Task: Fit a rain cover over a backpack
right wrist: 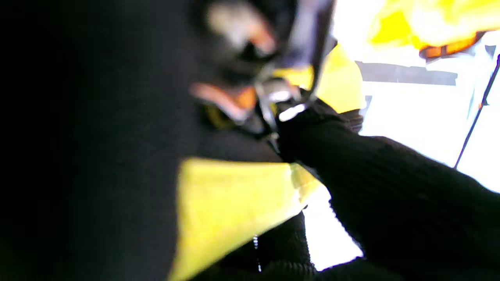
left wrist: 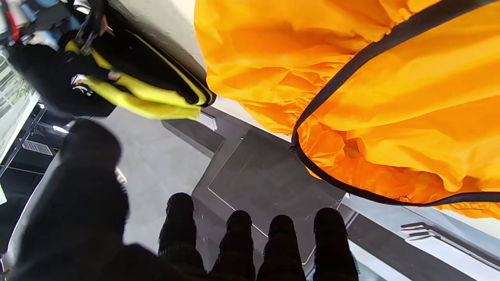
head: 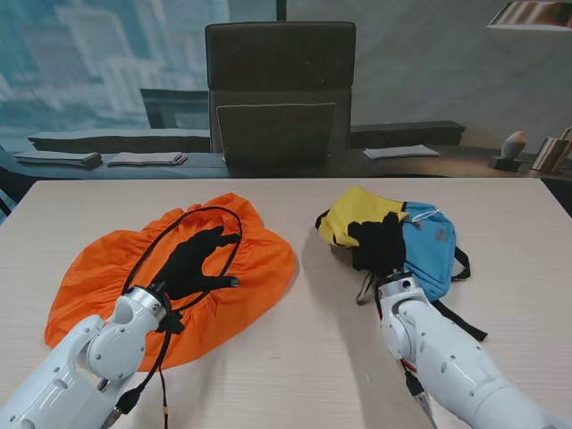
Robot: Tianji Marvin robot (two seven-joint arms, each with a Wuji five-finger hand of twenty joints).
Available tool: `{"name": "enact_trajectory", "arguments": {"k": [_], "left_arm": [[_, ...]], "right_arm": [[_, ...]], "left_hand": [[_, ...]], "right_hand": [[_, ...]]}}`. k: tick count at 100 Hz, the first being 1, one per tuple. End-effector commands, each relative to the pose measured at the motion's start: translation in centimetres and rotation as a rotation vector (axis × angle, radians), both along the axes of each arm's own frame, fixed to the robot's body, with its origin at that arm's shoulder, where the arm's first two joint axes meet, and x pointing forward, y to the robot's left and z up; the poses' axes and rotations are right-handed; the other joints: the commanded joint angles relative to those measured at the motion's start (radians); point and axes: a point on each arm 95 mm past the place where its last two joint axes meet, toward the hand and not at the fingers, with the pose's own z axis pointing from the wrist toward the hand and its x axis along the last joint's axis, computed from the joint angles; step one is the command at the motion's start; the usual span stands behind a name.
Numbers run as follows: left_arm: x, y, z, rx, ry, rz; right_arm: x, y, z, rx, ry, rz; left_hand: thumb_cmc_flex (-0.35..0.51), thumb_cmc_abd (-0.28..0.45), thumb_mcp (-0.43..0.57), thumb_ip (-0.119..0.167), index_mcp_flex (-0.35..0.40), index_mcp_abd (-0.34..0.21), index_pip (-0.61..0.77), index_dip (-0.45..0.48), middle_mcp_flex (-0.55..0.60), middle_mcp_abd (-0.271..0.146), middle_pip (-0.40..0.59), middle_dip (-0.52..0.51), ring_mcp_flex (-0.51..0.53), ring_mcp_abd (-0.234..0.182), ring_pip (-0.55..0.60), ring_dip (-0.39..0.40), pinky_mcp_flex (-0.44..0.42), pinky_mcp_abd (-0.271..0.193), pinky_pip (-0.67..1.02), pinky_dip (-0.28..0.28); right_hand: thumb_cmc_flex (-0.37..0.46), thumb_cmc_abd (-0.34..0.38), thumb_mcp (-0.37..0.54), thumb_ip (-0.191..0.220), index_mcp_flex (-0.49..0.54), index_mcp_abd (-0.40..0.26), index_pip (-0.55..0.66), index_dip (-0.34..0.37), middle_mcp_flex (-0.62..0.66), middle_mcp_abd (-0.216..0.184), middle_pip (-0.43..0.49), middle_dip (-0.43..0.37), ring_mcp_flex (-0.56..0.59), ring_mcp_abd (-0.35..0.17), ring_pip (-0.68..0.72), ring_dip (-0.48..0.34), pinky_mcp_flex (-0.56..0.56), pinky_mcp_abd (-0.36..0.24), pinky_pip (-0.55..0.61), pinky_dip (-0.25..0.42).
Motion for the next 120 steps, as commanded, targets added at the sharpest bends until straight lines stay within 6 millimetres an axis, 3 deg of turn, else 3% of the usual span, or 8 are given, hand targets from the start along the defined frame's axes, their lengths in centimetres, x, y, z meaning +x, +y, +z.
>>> {"name": "enact_trajectory", "arguments": {"k": [1, 28, 51, 77, 91, 104, 111, 120], "left_arm": [[0.6, -0.7, 0.0, -0.041, 0.010, -0.011], [4.0, -3.1, 1.6, 0.117, -0.095, -0.087], [7.9, -7.2, 1.8, 0.122, -0.113, -0.169], [9.8, -11.0, 0.9, 0.072, -0.041, -0.254], [10.3, -12.1, 0.9, 0.095, -0.026, -0.297], [10.8, -12.8, 1.1, 0.085, -0.021, -0.303], [11.1, -13.0, 1.3, 0.053, -0.022, -0.291], [11.6, -13.0, 1.9, 0.034, -0.037, -0.272]], "right_arm": [[-0.3, -0.2, 1.4, 0.014, -0.038, 0.031], [-3.0, -0.2, 6.1, 0.084, -0.108, 0.229], [-4.5, -0.3, 7.5, 0.121, -0.119, 0.298], [-5.2, 0.5, 7.7, 0.185, -0.069, 0.334], [-5.6, 0.9, 7.7, 0.191, -0.050, 0.356], [-6.1, 1.2, 7.9, 0.209, -0.027, 0.375], [-6.2, 1.2, 7.9, 0.205, -0.023, 0.382], [-6.3, 1.1, 8.2, 0.199, -0.024, 0.386]], "left_hand": [[0.000, -0.089, 0.096, 0.003, -0.038, -0.010, -0.030, -0.013, -0.005, -0.042, -0.032, -0.036, -0.009, -0.019, 0.008, -0.011, -0.012, -0.013, 0.025, 0.006], [-0.074, -0.274, 0.332, -0.064, -0.047, 0.076, -0.333, -0.122, -0.054, -0.028, -0.143, -0.006, -0.026, -0.027, -0.052, -0.012, -0.005, -0.043, -0.016, -0.013], [-0.135, -0.320, 0.385, -0.097, -0.056, 0.125, -0.374, -0.170, -0.063, -0.008, -0.161, -0.098, -0.044, -0.029, -0.099, -0.010, -0.003, -0.034, -0.171, -0.073], [-0.188, -0.362, 0.452, -0.124, -0.056, 0.145, -0.363, -0.204, -0.061, -0.003, -0.148, -0.090, -0.047, -0.021, -0.110, -0.005, -0.012, -0.004, -0.268, -0.055], [-0.140, -0.342, 0.419, -0.106, -0.051, 0.098, -0.296, -0.007, -0.044, -0.048, -0.085, 0.102, -0.029, -0.016, -0.047, 0.026, -0.009, 0.010, -0.265, -0.012], [-0.034, -0.220, 0.365, -0.052, -0.022, -0.048, 0.262, 0.313, 0.031, -0.098, 0.137, 0.212, 0.011, -0.019, 0.069, 0.068, -0.010, 0.024, -0.214, -0.011], [0.008, -0.111, 0.384, -0.039, 0.175, -0.138, 0.467, 0.378, 0.150, -0.135, 0.258, 0.196, 0.065, -0.025, 0.138, 0.082, -0.008, 0.021, -0.154, -0.008], [0.206, -0.028, 0.174, -0.041, 0.382, -0.277, 0.665, 0.378, 0.327, -0.150, 0.332, 0.159, 0.170, -0.029, 0.211, 0.079, -0.008, 0.015, 0.005, 0.008]], "right_hand": [[0.073, 0.011, 0.119, -0.026, 0.063, -0.094, 0.059, 0.043, 0.023, 0.049, 0.027, 0.017, 0.050, -0.001, 0.077, 0.033, -0.021, 0.022, 0.024, 0.017], [0.073, 0.010, 0.120, -0.028, 0.064, -0.091, 0.056, 0.064, 0.028, 0.053, 0.031, 0.020, 0.054, 0.000, 0.095, 0.032, -0.012, 0.024, 0.034, 0.023], [0.074, 0.010, 0.122, -0.028, 0.071, -0.082, 0.047, 0.062, 0.045, 0.053, 0.020, 0.020, 0.073, -0.001, 0.087, 0.031, 0.003, 0.025, 0.040, 0.025], [0.073, 0.011, 0.118, -0.028, 0.074, -0.079, 0.044, 0.060, 0.049, 0.053, 0.010, 0.024, 0.077, -0.002, 0.080, 0.033, 0.008, 0.023, 0.042, 0.027], [0.073, 0.014, 0.116, -0.027, 0.073, -0.081, 0.043, 0.060, 0.048, 0.049, 0.006, 0.026, 0.075, -0.004, 0.077, 0.034, 0.012, 0.023, 0.045, 0.028], [0.072, 0.015, 0.113, -0.027, 0.069, -0.081, 0.042, 0.061, 0.041, 0.048, 0.005, 0.031, 0.068, -0.006, 0.074, 0.036, 0.010, 0.021, 0.047, 0.029], [0.069, 0.021, 0.106, -0.027, 0.059, -0.083, 0.041, 0.065, 0.032, 0.045, 0.006, 0.034, 0.058, -0.010, 0.075, 0.040, 0.011, 0.019, 0.049, 0.030], [0.063, 0.038, 0.083, -0.024, 0.040, -0.089, 0.029, 0.067, 0.012, 0.035, 0.003, 0.030, 0.036, -0.019, 0.071, 0.043, 0.012, 0.015, 0.050, 0.031]]}}
